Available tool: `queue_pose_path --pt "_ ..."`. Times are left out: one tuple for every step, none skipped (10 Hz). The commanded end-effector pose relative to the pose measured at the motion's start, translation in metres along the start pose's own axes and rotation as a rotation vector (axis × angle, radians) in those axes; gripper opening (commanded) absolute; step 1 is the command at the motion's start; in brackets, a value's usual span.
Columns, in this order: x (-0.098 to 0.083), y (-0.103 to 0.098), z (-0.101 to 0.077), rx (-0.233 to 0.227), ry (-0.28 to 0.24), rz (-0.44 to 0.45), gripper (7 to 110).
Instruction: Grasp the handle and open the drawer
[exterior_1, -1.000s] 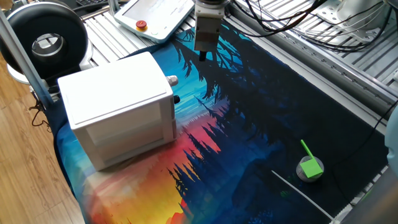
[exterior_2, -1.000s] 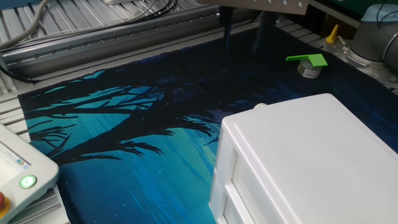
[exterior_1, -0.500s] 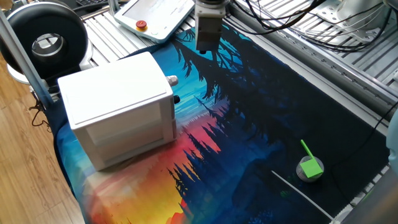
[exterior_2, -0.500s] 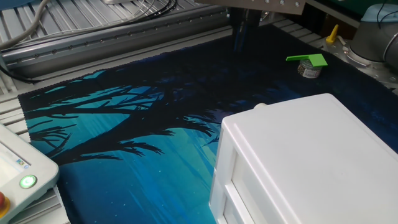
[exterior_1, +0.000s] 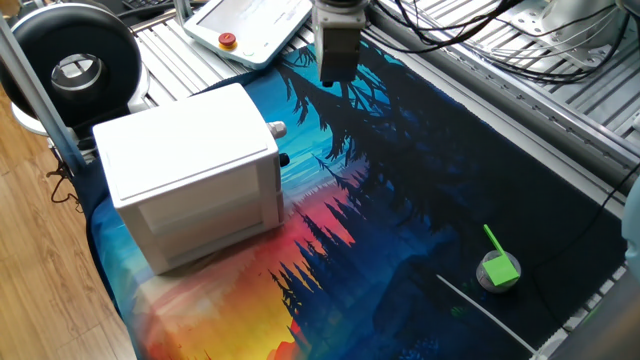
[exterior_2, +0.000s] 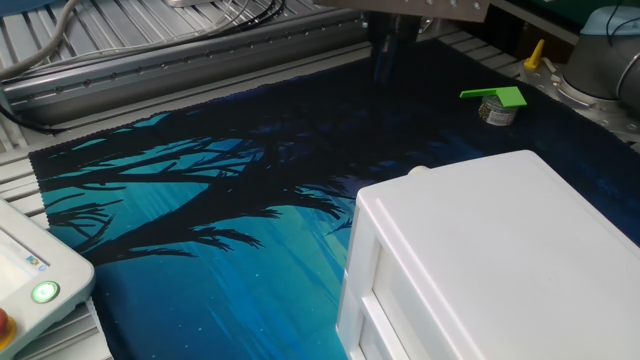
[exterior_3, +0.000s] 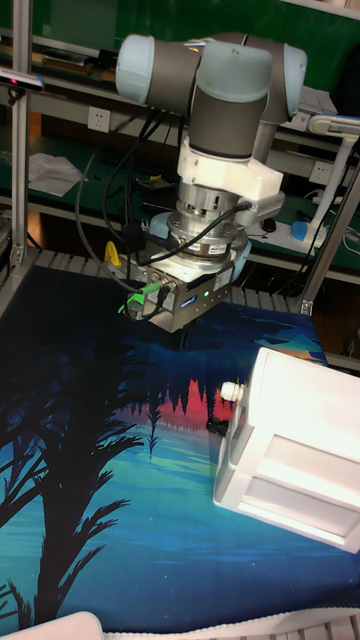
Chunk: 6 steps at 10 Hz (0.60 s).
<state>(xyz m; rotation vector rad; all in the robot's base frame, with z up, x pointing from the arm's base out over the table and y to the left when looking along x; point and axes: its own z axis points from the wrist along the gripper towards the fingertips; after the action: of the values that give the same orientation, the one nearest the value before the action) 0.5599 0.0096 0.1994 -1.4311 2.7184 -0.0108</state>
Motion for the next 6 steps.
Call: queue_pose_path --pt "0.006 0.002 -0.001 -0.011 0.02 -0.072 22" --pt "0.004 0.004 -0.001 -0.017 0.014 -0.073 22" --pt "0.003 0.002 -0.001 -0.01 0.011 -0.077 22" --pt "0.001 0.0 -0.001 -0.002 0.0 -0.073 22" --pt "-0.007 0.004 -0.001 -0.016 -0.031 -0.073 44" --pt "-0.014 0.009 -0.002 -0.035 -0.06 -0.1 44"
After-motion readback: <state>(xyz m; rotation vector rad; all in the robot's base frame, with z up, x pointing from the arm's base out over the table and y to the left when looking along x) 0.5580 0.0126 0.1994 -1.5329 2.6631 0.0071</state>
